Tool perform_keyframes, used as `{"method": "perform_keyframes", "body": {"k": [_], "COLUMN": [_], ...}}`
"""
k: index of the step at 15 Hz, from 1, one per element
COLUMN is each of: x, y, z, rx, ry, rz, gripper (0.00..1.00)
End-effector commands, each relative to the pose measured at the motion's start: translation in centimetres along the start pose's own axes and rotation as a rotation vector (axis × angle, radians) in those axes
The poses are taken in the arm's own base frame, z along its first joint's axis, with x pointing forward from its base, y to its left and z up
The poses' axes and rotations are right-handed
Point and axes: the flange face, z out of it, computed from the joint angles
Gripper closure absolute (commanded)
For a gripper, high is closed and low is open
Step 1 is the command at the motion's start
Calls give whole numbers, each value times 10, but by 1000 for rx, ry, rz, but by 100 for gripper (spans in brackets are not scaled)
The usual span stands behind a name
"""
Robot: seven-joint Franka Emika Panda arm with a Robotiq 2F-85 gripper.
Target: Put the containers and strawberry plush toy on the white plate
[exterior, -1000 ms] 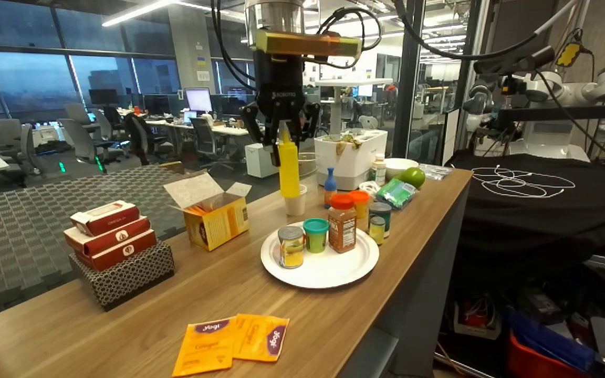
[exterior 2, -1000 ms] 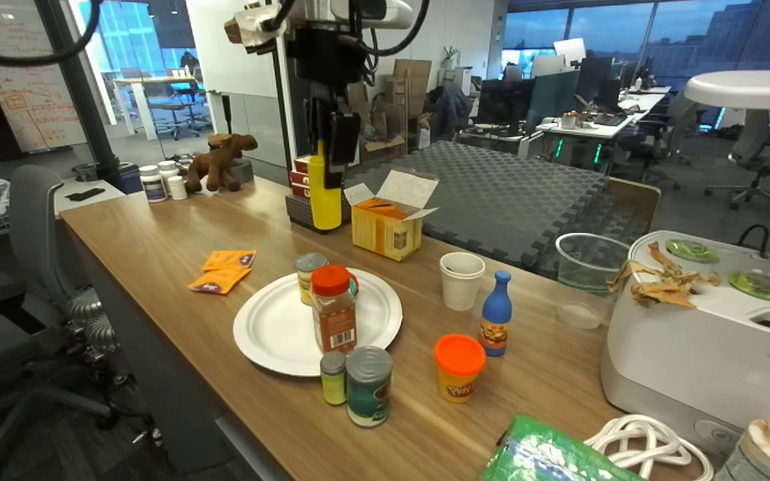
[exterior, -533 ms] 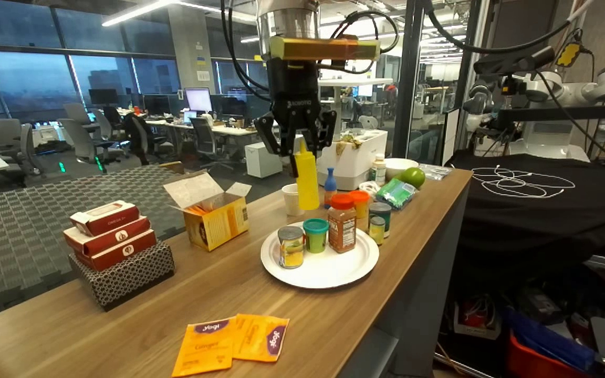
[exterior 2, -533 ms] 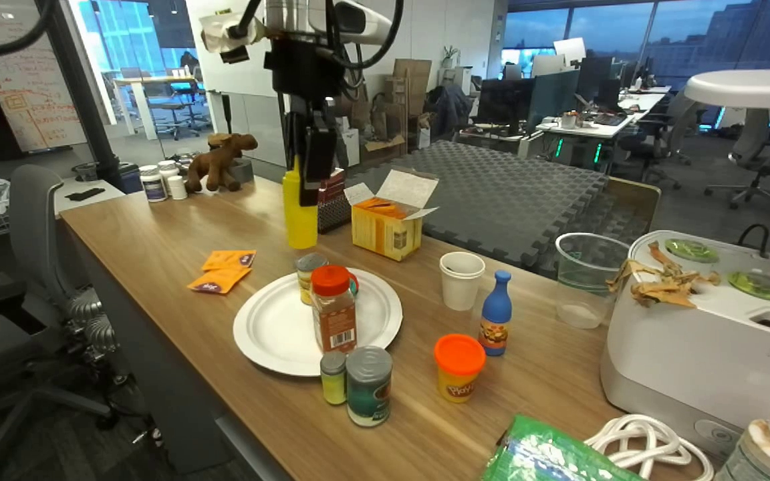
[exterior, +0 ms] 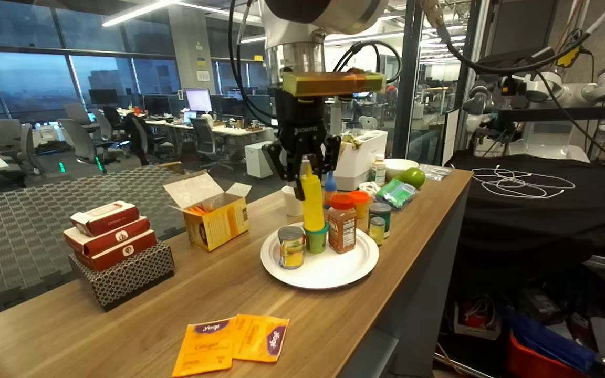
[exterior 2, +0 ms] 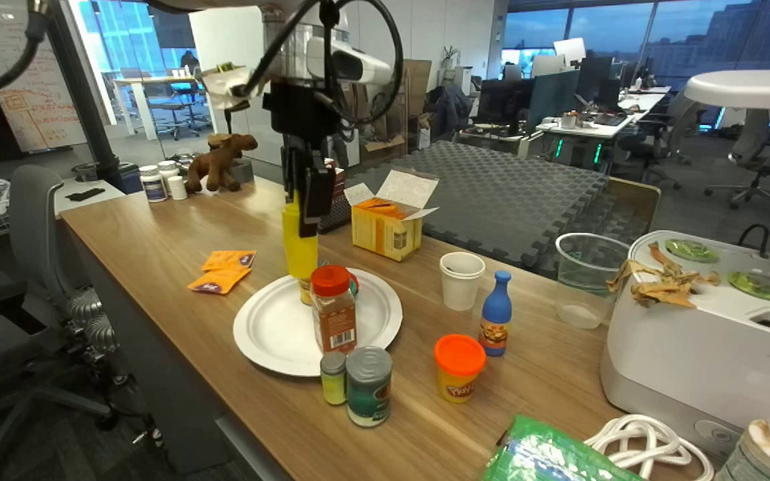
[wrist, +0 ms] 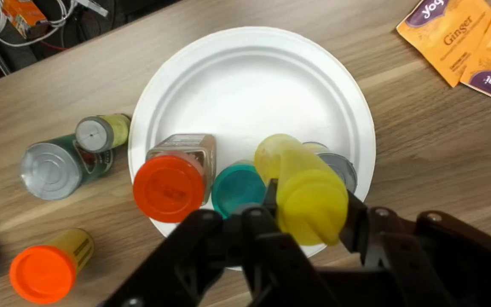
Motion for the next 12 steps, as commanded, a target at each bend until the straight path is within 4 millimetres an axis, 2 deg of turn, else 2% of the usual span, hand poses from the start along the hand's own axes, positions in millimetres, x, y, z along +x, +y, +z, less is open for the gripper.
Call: {"method": "perform_keyframes", "body": {"k": [1,4,12], "x": [-2,-5,-11], "y": [5,7,1], "z": [10,20,19], "rx": [21,26,53], "ry": [27,20,42], "rz": [-34,-54,-153], "gripper": [86,86,86]}}
